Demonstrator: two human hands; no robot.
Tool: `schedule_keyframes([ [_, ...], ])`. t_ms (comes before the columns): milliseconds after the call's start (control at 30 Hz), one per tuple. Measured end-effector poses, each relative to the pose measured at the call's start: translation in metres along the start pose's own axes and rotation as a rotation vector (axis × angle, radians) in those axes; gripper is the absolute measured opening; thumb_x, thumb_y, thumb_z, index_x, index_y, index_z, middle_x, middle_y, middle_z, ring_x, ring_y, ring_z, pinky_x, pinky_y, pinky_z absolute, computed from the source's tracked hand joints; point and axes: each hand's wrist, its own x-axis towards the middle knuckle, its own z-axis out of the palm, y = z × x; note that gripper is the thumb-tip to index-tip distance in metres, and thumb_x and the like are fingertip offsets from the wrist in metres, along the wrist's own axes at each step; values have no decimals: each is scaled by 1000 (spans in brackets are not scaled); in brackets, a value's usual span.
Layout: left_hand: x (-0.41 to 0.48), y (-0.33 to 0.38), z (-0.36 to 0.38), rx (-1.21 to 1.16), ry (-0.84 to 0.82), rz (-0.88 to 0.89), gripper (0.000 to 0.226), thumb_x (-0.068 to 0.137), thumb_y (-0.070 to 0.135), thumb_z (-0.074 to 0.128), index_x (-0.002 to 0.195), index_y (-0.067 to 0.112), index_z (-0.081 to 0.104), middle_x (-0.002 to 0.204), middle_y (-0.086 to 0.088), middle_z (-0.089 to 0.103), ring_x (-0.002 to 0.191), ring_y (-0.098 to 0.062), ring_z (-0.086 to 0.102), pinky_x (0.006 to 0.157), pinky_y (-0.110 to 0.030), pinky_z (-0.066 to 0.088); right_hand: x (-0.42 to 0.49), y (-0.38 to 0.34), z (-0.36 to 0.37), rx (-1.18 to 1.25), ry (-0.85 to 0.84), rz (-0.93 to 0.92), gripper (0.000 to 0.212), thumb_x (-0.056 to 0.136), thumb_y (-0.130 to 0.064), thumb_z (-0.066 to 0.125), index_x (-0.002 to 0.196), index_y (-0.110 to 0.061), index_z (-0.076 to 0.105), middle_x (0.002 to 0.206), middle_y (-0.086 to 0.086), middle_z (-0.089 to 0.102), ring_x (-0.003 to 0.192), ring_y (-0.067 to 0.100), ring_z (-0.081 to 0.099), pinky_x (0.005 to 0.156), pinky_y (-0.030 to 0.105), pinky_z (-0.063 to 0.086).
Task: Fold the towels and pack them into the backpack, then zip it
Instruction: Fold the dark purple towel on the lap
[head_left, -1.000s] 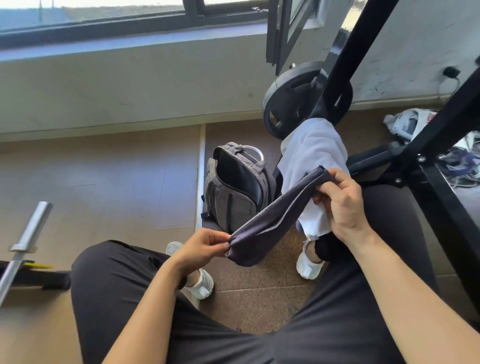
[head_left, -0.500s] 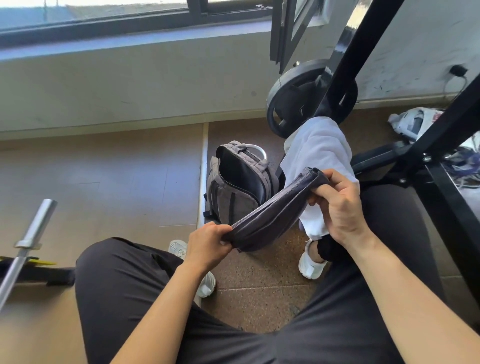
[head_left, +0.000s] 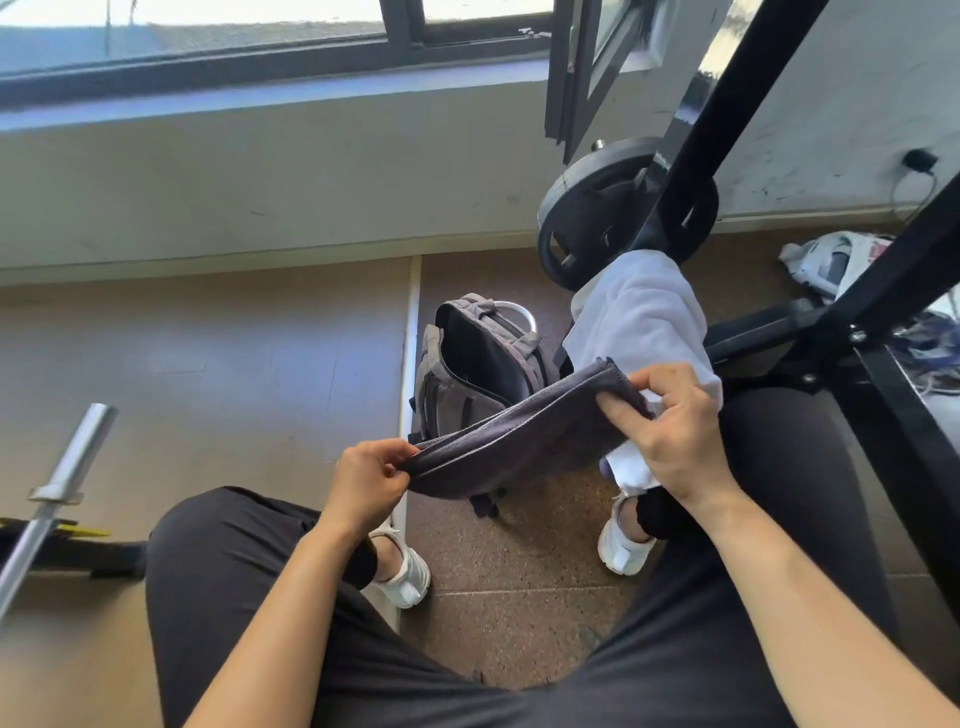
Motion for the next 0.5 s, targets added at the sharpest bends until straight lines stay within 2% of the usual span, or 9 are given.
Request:
schedule_keyframes([
  [67, 3, 0, -6, 79, -84, 26, 40, 73, -7, 62, 85, 27, 79, 60, 20, 61, 58, -2, 58, 64, -23, 46, -2, -4, 1, 105, -107, 6, 23, 85, -36, 76, 77, -18, 66, 76, -3, 65, 71, 11, 60, 68, 27, 49],
  [133, 6, -2, -9, 117, -164, 33, 40, 75, -7, 63, 84, 29, 79, 63, 21, 63, 63, -6, 61, 67, -25, 50, -5, -6, 3, 129, -160, -11, 27, 90, -26, 75, 73, -11, 60, 61, -7, 54, 60, 9, 49, 59, 28, 41],
  [167, 7, -4, -10, 80, -192, 32, 42, 75, -9, 62, 81, 29, 79, 64, 19, 65, 65, -7, 63, 70, -27, 54, -7, -7, 4, 117, -158, -30, 24, 92, -22, 73, 75, -9, 60, 60, -2, 53, 59, 12, 47, 57, 29, 40],
  [233, 6, -6, -12, -122, -238, -10, 48, 75, -16, 57, 69, 28, 76, 64, 14, 70, 67, -9, 65, 74, -31, 57, -6, -7, 6, 111, -137, -32, 16, 94, -20, 69, 85, -9, 63, 68, 8, 61, 64, 19, 54, 61, 31, 45],
  [300, 6, -5, -12, -347, -254, -88, 48, 77, -15, 55, 61, 26, 75, 63, 8, 70, 66, -12, 64, 70, -30, 55, -3, -4, 6, 129, -117, -9, 7, 96, -20, 66, 95, -13, 65, 78, 2, 68, 74, 11, 62, 70, 23, 49],
  [333, 6, -2, -13, -456, -241, -117, 41, 76, -10, 56, 58, 23, 73, 61, 6, 67, 63, -12, 61, 66, -28, 52, -1, -1, 5, 127, -105, 1, 5, 97, -20, 65, 99, -15, 65, 82, -2, 69, 78, 8, 64, 75, 21, 49],
  [400, 4, 6, -15, -729, -192, -179, 27, 67, 0, 52, 54, 18, 68, 55, 2, 59, 54, -11, 53, 54, -20, 45, 2, 7, 5, 107, -89, 21, 8, 98, -19, 62, 106, -18, 64, 89, -3, 71, 86, 11, 68, 83, 26, 51],
  [467, 3, 12, -18, -964, -150, -260, 28, 66, 0, 45, 53, 16, 64, 53, 0, 52, 50, -12, 44, 44, -19, 37, 4, 11, 6, 111, -82, 56, 10, 100, -19, 60, 109, -18, 63, 95, 2, 71, 93, 17, 69, 88, 34, 55],
  [500, 3, 12, -19, -1037, -149, -287, 27, 69, 0, 43, 55, 14, 61, 54, -2, 51, 52, -15, 42, 44, -20, 36, 4, 12, 8, 125, -74, 79, 10, 101, -18, 59, 109, -18, 63, 97, 3, 71, 94, 19, 69, 90, 37, 55],
])
